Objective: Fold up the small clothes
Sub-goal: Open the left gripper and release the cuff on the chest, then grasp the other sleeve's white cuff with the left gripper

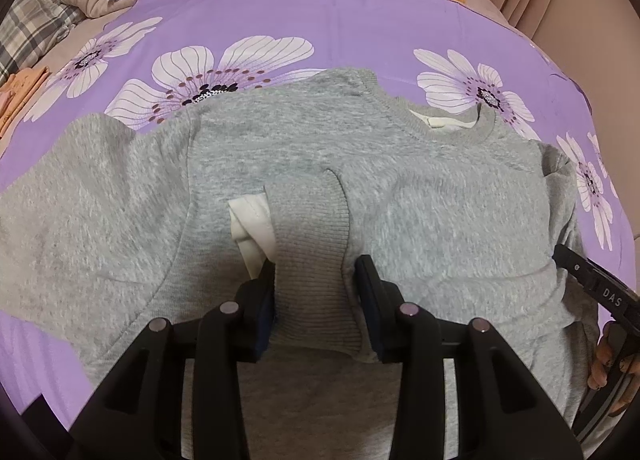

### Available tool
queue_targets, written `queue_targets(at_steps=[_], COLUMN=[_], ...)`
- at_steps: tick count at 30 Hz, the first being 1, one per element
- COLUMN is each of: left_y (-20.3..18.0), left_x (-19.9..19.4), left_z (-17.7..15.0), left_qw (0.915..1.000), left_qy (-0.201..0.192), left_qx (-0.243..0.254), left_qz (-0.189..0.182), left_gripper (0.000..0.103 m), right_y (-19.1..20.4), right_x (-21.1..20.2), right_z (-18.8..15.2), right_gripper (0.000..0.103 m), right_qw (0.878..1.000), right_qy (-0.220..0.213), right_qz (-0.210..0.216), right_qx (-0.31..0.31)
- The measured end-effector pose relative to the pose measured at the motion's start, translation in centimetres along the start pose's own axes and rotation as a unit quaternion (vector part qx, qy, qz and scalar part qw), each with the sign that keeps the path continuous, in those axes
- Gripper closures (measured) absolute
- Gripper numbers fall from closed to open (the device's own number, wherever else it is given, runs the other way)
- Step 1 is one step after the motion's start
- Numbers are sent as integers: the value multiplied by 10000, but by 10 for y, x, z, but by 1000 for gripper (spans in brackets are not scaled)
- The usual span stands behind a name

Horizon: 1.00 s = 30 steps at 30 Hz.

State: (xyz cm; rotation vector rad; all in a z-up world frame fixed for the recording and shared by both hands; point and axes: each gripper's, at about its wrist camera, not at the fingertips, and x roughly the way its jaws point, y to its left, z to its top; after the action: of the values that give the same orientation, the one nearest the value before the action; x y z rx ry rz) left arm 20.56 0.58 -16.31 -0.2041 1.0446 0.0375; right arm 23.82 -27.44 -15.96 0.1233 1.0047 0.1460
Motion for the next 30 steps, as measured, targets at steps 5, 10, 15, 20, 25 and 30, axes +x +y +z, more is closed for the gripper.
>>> queue_targets(at_steps=[5, 10, 15, 20, 25, 30], left_y=[7, 20, 57, 112, 174, 231], left_x=[-6, -50, -122, -177, -185, -157], left_z=[5, 4, 7, -3, -24, -47], left_qw=[9994, 9994, 9929, 9789, 9567, 9364], left_qy=[255, -81, -821, -1488, -1742, -1445], left_qx=[-150, -129, -534, -1338, -2333, -3175], left_qz=[-184, -307, -668, -423, 17, 372], left_gripper=[58, 38, 7, 1, 0, 2], right_y=[0, 0, 10, 31, 61, 77], right_x=[-2, -23, -85, -148, -191, -195], right_z=[4, 9, 15, 15, 6, -9], right_gripper=[46, 45, 25, 8, 1, 1], right_qw=[9995, 9987, 9969, 9887, 9763, 9752], right_qy=[123, 155, -595, -1403, -2137, -2213], right_qz=[-103, -57, -74, 238, 298, -11], right_qx=[263, 492, 517, 480, 142, 66])
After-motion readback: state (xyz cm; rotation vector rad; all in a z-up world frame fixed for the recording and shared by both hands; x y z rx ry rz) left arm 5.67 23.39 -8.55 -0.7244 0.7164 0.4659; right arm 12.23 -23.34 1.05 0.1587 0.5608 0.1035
